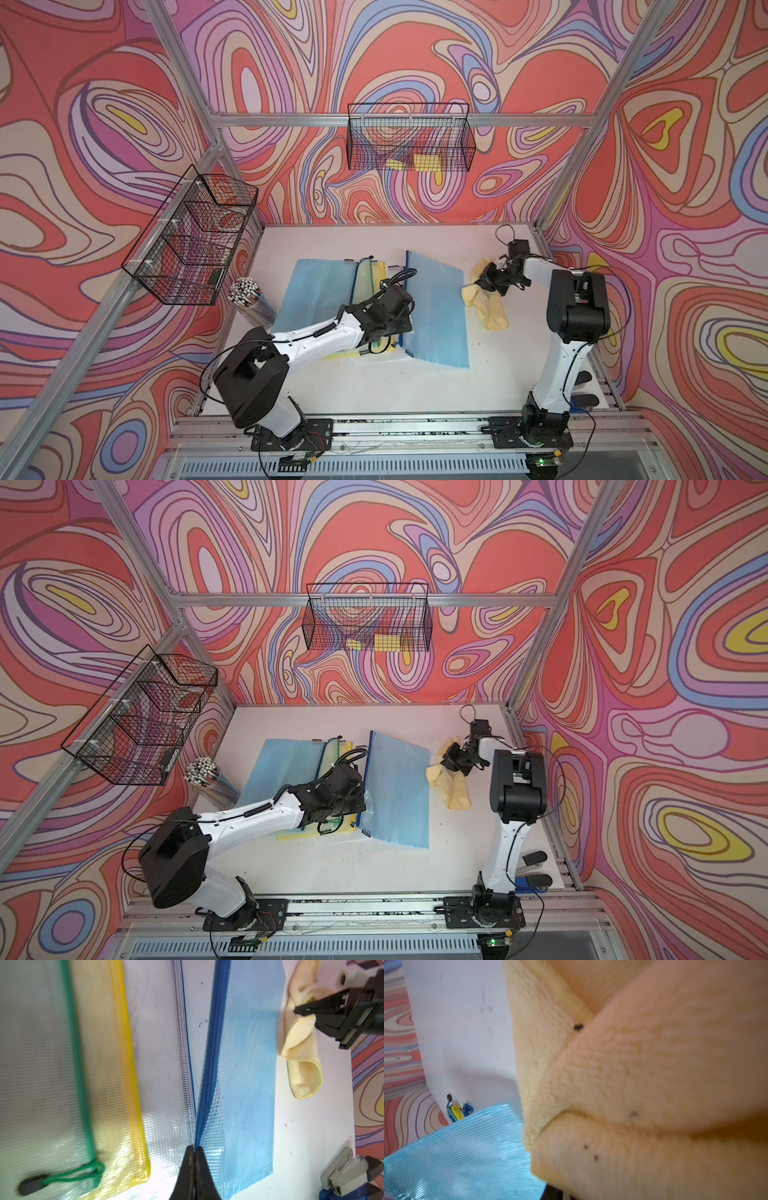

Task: Wipe the document bag
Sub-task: Adjust the document bag at the center of the board.

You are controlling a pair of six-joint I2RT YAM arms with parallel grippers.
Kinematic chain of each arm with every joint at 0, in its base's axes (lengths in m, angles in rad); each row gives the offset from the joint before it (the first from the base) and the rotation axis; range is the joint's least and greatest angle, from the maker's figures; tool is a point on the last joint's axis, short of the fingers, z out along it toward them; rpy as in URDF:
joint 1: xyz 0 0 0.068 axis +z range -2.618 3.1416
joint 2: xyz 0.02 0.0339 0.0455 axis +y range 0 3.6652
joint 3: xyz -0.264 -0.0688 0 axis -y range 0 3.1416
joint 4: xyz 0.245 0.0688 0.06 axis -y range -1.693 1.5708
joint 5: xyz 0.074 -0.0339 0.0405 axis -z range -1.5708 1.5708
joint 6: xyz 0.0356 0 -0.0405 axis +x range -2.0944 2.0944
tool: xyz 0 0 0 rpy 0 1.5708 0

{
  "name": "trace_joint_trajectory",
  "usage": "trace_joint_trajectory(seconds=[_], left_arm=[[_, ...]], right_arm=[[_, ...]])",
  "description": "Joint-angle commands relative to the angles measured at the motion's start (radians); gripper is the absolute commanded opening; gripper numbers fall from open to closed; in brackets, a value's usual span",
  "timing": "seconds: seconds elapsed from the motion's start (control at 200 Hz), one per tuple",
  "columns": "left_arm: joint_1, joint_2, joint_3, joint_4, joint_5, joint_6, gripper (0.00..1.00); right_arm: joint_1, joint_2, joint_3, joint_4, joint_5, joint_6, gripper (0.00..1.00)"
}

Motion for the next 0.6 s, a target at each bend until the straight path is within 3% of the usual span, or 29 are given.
trace_joint_trajectory(seconds=[0.0, 0.255, 0.396, 0.596], left_arm=[[0.018, -0.113, 0.071, -0.195, -0.138, 0.098, 0.00], [0.023, -0.305, 0.325, -0.700, -0.429, 0.300, 0.00], [0.023, -0.235, 0.474, -0.795, -0.359, 0.422, 0.00], [-0.012, 0.143, 0.669, -0.827, -0.155, 0.471, 0.00]], right_arm=[[-0.003, -0.115, -0.059, -0.081, 0.071, -0.068, 0.00], [-0.003, -0.281, -0.189, -0.057, 0.015, -0.056, 0.00], [-0.004, -0.332, -0.231, -0.077, 0.019, -0.072, 0.00], [-0.003, -0.460, -0.287, -0.123, 0.045, -0.083, 0.00]])
